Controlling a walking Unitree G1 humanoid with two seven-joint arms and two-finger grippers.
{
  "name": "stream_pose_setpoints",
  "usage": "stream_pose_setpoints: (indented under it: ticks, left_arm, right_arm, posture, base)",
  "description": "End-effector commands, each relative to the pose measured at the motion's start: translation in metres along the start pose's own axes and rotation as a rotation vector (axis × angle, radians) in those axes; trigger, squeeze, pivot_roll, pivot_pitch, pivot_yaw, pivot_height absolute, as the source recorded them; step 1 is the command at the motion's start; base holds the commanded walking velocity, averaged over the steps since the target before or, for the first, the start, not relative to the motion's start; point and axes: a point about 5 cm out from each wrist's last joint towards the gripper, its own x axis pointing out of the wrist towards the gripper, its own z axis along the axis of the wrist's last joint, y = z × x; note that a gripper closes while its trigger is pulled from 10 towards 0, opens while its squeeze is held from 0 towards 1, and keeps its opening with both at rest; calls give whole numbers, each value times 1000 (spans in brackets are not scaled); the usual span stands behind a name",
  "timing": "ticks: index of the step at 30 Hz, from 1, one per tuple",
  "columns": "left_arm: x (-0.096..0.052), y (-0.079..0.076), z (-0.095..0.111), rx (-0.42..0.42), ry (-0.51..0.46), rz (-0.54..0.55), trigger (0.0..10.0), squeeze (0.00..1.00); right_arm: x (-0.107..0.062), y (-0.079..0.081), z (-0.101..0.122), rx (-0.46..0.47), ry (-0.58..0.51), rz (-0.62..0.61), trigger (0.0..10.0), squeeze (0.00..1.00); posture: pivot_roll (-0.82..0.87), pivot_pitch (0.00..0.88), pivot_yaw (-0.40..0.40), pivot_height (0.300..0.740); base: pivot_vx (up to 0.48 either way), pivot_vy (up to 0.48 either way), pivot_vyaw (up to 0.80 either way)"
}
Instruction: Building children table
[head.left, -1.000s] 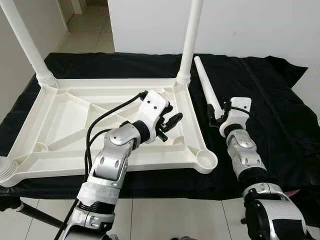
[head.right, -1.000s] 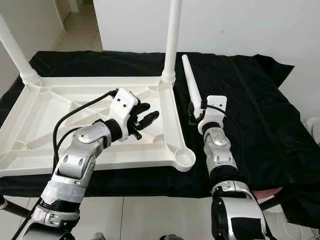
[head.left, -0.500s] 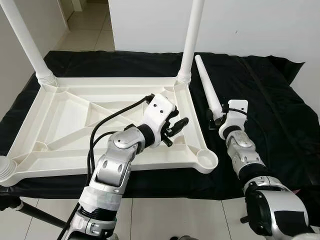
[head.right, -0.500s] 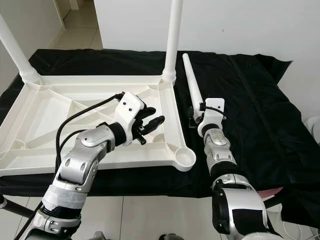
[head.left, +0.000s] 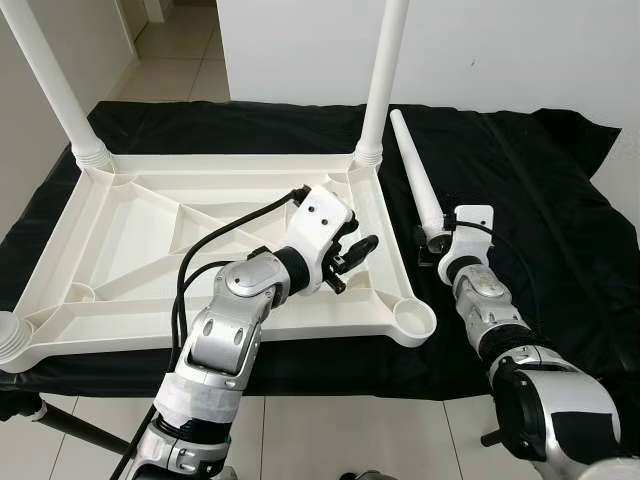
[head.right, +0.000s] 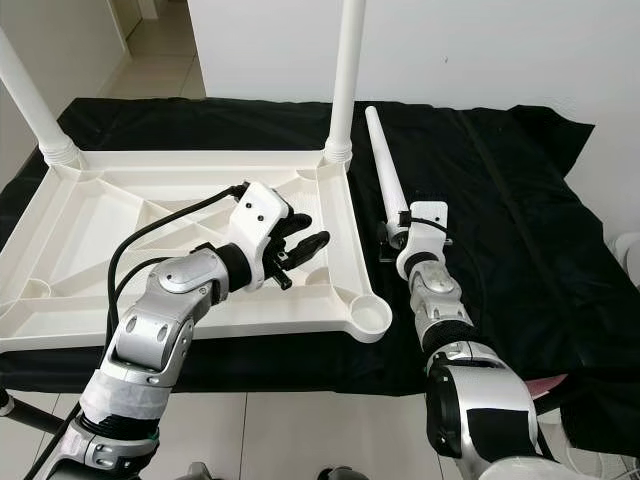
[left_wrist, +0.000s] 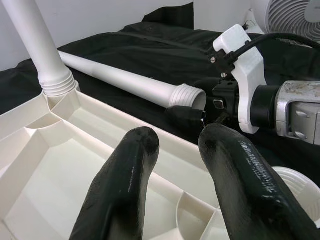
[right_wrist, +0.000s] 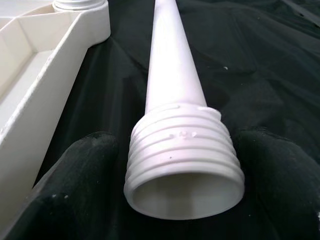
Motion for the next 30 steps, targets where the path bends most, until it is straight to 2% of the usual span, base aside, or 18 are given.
stream_pose_setpoints:
  ticks: [1,6,7,13,20,21,22,30]
  left_arm:
    - [-3,3,-2,8,17,77,10000,0]
    - [-4,6,-1,12,21,89,10000,0]
    - [-3,7,0,17,21,95,10000,0]
    - [-1,10,2,28,12,106,10000,0]
    - [1,16,6,45,-4,128,10000,0]
    - [1,17,7,45,-9,133,10000,0]
    - [1,18,8,38,-16,139,10000,0]
    - [1,19,4,5,-16,139,10000,0]
  right_arm:
    - [0,-2,-1,-8,8,-4,10000,0]
    - [1,-2,-1,-8,22,-2,10000,0]
    - [2,-3,-1,2,32,-1,0,0]
    - [4,-5,0,42,66,-19,0,0]
    - [4,-6,-1,71,69,-32,0,0]
    - [3,-6,1,58,42,-33,0,0]
    - [3,-5,4,51,-6,-34,9765,0]
    - [-5,2,4,24,-151,-72,10000,0]
  posture:
    - [60,79,-5,740]
    - [68,76,-9,740]
    - [68,69,-11,740]
    - [66,49,-19,740]
    - [60,21,-31,740]
    - [59,10,-37,740]
    - [59,10,-37,740]
    - [46,0,-40,740]
  base:
    - [0,0,0]
    - [0,0,0]
    - [0,0,0]
    - [0,0,0]
    - [0,0,0]
    - [0,0,0]
    - [0,0,0]
    - [0,0,0]
